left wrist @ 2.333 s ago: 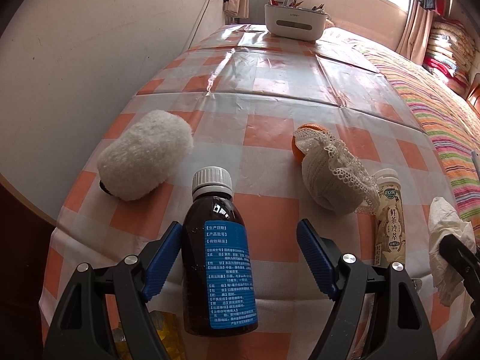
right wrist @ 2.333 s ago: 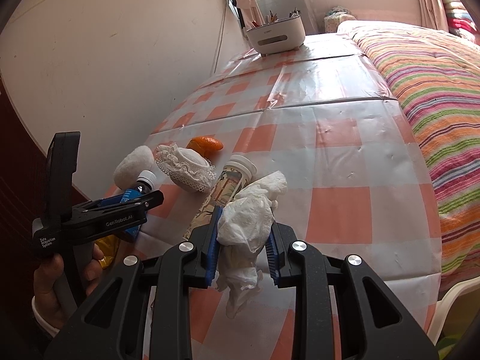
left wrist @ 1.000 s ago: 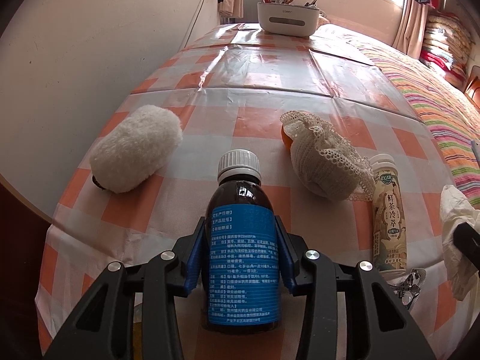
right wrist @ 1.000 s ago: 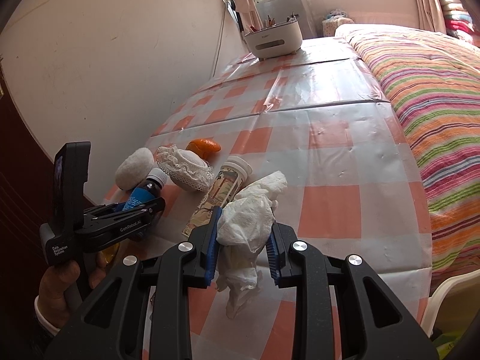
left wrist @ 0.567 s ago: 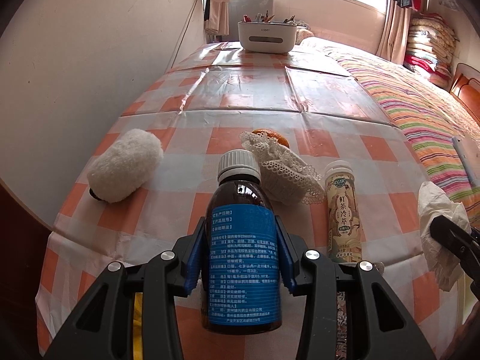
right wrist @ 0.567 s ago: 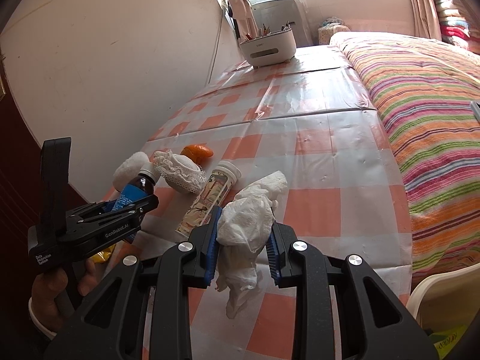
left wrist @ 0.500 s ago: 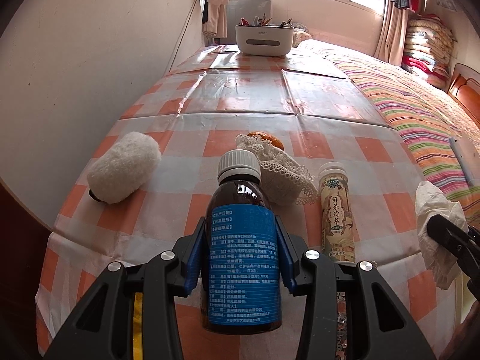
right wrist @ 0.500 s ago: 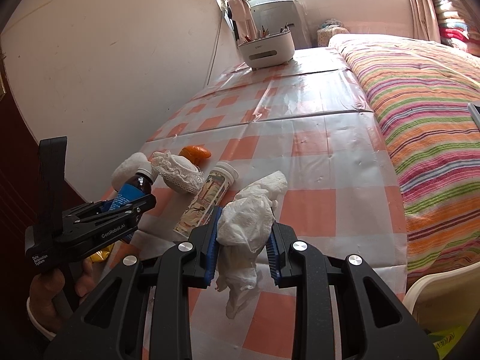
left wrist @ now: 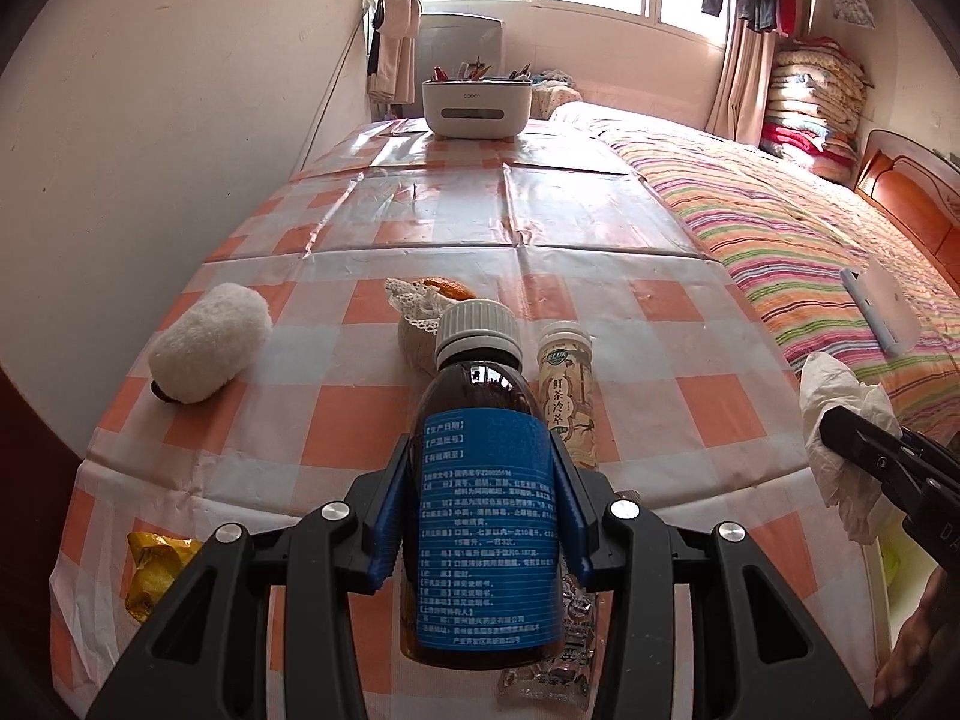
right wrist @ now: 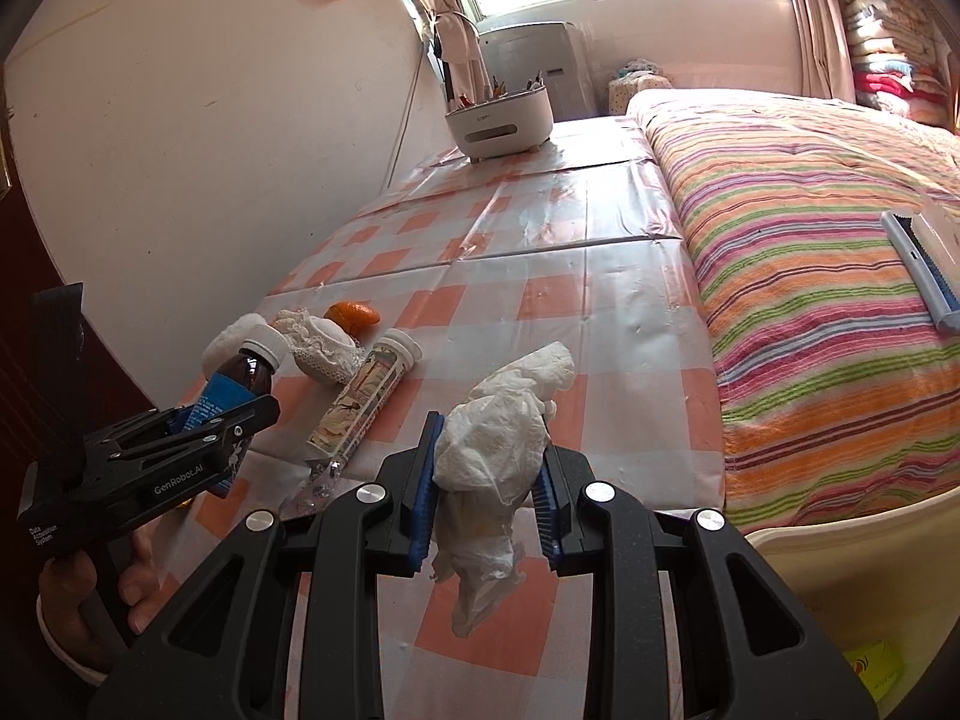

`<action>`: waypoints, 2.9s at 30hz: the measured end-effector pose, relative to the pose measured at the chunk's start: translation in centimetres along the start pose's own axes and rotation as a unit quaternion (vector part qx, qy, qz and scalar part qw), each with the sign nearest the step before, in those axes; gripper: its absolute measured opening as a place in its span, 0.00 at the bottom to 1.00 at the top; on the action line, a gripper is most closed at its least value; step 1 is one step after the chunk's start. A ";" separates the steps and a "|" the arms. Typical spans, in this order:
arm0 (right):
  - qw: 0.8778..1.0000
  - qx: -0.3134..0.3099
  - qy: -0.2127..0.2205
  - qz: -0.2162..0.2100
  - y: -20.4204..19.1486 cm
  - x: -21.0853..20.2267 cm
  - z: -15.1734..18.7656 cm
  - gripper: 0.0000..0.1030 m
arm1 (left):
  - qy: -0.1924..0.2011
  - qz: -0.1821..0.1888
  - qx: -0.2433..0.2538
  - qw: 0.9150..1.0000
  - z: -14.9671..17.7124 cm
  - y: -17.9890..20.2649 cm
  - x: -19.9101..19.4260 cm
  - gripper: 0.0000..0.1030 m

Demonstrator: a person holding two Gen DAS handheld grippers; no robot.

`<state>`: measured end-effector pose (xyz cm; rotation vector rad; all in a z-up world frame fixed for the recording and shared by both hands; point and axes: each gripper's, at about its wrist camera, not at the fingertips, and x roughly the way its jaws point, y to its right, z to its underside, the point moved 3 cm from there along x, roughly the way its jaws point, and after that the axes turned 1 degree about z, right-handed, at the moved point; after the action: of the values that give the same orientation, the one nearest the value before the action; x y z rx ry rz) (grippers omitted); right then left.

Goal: Collect trash
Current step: 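Carry the tissue into the bin and open the right gripper while the left carries the bottle, then lower the brown bottle into the bin and open the left gripper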

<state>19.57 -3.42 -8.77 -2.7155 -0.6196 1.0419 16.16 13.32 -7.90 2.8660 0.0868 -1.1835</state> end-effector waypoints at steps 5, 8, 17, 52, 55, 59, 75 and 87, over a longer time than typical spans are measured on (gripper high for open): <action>1.000 0.002 0.010 0.016 1.5 -1.5 0.5 0.26 | 0.004 0.015 0.014 1.000 0.6 1.8 -0.5 0.40; 1.000 0.005 0.014 0.026 2.4 -2.3 0.7 0.26 | 0.005 0.023 0.026 0.999 0.9 3.0 -0.7 0.40; 0.998 0.011 0.028 0.054 5.2 -5.3 1.7 0.27 | 0.005 0.060 0.052 0.997 2.0 6.9 -1.4 0.40; 0.981 0.093 0.095 0.139 14.1 -13.7 5.3 0.64 | 0.003 0.169 0.152 0.974 5.5 22.7 -6.1 0.40; 0.979 0.106 0.109 0.138 14.7 -14.4 5.2 0.65 | 0.000 0.166 0.155 0.974 5.6 23.1 -5.9 0.40; 0.973 0.133 0.132 0.136 15.6 -15.7 5.1 0.65 | -0.006 0.165 0.160 0.973 5.7 23.8 -5.5 0.40; 0.960 0.172 0.173 0.139 17.4 -17.7 5.1 0.70 | -0.020 0.168 0.187 0.968 6.2 26.8 -4.1 0.40; 0.961 0.170 0.165 0.139 17.4 -17.2 5.1 0.71 | -0.015 0.167 0.219 0.961 6.6 27.4 -4.6 0.67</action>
<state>10.16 -26.52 -7.41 -2.6171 -0.0003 0.6421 10.10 -14.52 -8.88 3.0337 -0.7200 -1.3055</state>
